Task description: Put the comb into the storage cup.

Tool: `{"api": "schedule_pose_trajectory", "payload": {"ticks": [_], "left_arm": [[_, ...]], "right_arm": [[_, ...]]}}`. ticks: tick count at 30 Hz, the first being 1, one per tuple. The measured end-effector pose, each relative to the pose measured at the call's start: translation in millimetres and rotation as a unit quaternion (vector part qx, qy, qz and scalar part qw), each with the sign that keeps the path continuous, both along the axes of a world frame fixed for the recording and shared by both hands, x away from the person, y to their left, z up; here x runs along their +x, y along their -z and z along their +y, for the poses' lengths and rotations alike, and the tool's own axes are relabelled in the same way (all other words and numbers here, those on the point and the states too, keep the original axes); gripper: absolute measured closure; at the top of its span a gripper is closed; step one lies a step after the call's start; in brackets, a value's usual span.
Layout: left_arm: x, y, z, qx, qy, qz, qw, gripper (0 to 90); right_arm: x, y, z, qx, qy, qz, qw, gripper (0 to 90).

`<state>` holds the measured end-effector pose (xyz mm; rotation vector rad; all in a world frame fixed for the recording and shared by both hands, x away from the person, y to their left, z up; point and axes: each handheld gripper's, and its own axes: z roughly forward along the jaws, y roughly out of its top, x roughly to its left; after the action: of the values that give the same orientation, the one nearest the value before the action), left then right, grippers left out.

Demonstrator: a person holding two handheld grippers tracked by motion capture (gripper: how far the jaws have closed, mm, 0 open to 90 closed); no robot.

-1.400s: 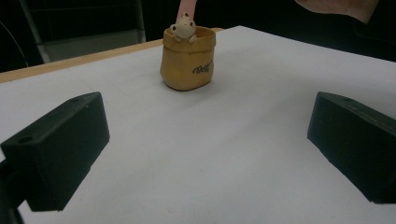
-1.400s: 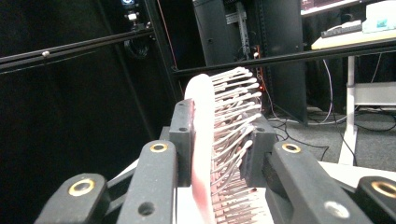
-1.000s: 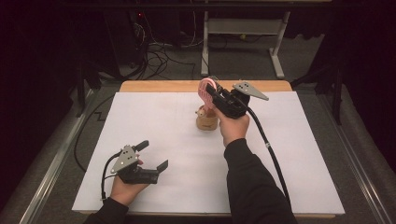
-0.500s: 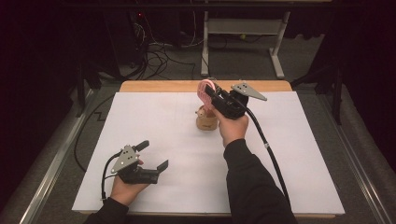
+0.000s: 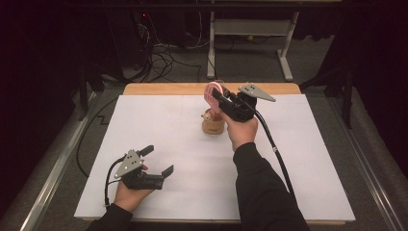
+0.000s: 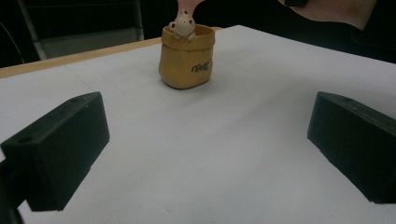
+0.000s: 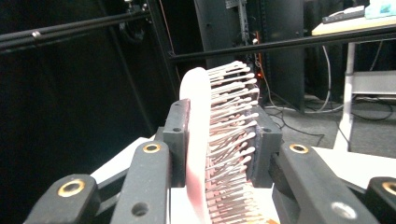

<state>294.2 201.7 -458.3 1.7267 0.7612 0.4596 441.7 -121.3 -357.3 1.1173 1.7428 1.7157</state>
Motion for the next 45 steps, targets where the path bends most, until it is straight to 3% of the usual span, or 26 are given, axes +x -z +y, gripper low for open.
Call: {"api": "schedule_pose_trajectory", "payload": {"ticks": [13, 26, 45], "left_arm": [[0.0, 0.2, -0.1, -0.001, 0.0, 0.001, 1.0, 0.0], [-0.1, -0.2, 0.4, -0.002, -0.001, 0.0, 1.0, 0.0], [-0.7, -1.4, 0.6, -0.001, -0.004, -0.004, 1.0, 0.0]], "right_arm": [[-1.6, -4.7, -5.8, -0.045, 0.012, 0.004, 0.9989, 65.1], [-7.0, -6.0, -5.6, -0.09, 0.031, -0.008, 0.9954, 61.3], [-14.0, 0.4, -23.3, -0.084, 0.047, 0.004, 0.9954, 60.1]]}}
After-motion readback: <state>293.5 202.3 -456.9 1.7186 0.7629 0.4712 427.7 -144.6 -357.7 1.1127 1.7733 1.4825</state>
